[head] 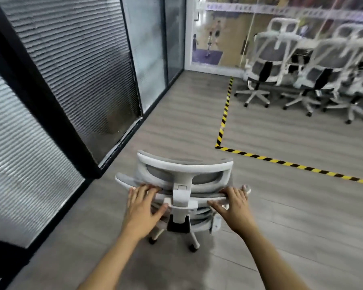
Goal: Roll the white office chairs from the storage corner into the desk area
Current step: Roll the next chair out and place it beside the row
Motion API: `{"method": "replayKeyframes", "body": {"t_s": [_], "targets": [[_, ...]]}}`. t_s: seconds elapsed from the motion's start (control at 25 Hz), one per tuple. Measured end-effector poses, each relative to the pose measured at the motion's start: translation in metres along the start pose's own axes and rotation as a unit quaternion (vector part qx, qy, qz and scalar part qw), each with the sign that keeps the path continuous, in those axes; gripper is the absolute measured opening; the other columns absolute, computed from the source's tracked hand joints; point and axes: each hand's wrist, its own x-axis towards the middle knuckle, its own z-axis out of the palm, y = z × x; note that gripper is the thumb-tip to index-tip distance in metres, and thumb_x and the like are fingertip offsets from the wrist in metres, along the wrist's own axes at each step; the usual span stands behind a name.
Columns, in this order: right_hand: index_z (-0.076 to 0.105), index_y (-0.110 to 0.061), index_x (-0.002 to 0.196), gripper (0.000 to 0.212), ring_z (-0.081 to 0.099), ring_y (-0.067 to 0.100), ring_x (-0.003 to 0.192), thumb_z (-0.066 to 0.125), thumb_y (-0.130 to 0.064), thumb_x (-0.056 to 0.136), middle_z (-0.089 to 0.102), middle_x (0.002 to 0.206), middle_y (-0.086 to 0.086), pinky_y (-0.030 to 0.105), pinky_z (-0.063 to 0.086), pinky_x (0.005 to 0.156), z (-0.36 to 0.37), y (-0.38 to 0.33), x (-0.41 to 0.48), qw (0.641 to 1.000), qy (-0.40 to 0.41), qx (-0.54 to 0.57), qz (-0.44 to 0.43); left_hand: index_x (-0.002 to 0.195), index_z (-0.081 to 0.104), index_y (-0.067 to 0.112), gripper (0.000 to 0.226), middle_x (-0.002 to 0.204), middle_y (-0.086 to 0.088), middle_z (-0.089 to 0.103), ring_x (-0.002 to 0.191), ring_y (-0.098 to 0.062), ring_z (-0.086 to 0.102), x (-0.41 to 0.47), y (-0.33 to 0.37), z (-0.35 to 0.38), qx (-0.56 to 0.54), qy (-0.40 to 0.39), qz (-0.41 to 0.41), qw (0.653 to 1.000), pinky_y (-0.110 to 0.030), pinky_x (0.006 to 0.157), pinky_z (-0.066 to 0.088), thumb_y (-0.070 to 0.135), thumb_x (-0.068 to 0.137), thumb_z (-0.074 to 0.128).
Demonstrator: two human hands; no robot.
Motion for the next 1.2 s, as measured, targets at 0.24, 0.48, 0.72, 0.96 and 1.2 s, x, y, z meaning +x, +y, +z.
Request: {"method": "replayKeyframes", "body": {"t_s": [0.24,0.48,0.72,0.96,1.2], "targets": [[0.057,-0.024,0.105,0.057,0.058,0.019,0.107,0.056,-0.076,0.082,0.063,0.099,-0.01,0.04,0.009,0.124,-0.046,0.13,0.083,0.995,0.04,-0.027,0.093,0.123,0.061,0.028,0.074,0.129,0.002,0.049,0.124,-0.021,0.047,0.171,0.093,0.063,-0.094,-0.028,0.05,0.994,-0.036,0.105,0.042,0.077,0.069,0.064],[0.057,-0.024,0.102,0.052,0.06,0.019,0.103,0.062,-0.072,0.081,0.064,0.098,-0.011,0.044,0.016,0.124,-0.084,0.256,0.157,0.978,0.131,-0.048,0.152,0.117,0.065,0.026,0.074,0.122,0.0,0.052,0.118,-0.022,0.047,0.333,0.196,0.145,-0.143,-0.065,0.126,0.98,-0.031,0.104,0.039,0.078,0.064,0.068],[0.058,-0.023,0.102,0.062,0.06,0.023,0.113,0.047,-0.081,0.082,0.063,0.104,-0.006,0.049,0.018,0.123,-0.141,0.375,0.229,0.946,0.156,-0.113,0.261,0.119,0.063,0.03,0.071,0.124,0.001,0.048,0.121,-0.02,0.042,0.488,0.325,0.23,-0.167,-0.114,0.221,0.954,-0.034,0.107,0.038,0.077,0.066,0.069],[0.061,-0.027,0.119,0.078,0.028,0.021,0.149,0.035,-0.089,0.079,0.054,0.14,0.004,0.052,0.023,0.12,-0.198,0.502,0.295,0.886,0.2,-0.118,0.401,0.123,0.06,0.031,0.073,0.127,0.0,0.047,0.123,-0.023,0.041,0.623,0.48,0.316,-0.152,-0.163,0.297,0.929,-0.041,0.107,0.042,0.077,0.067,0.067],[0.061,-0.021,0.12,0.077,0.028,0.021,0.148,0.042,-0.084,0.08,0.053,0.14,0.004,0.051,0.025,0.119,-0.279,0.673,0.351,0.86,0.265,-0.105,0.423,0.121,0.059,0.031,0.066,0.125,0.003,0.047,0.12,-0.02,0.042,0.729,0.656,0.417,-0.176,-0.151,0.36,0.904,-0.038,0.103,0.043,0.074,0.071,0.068]]}}
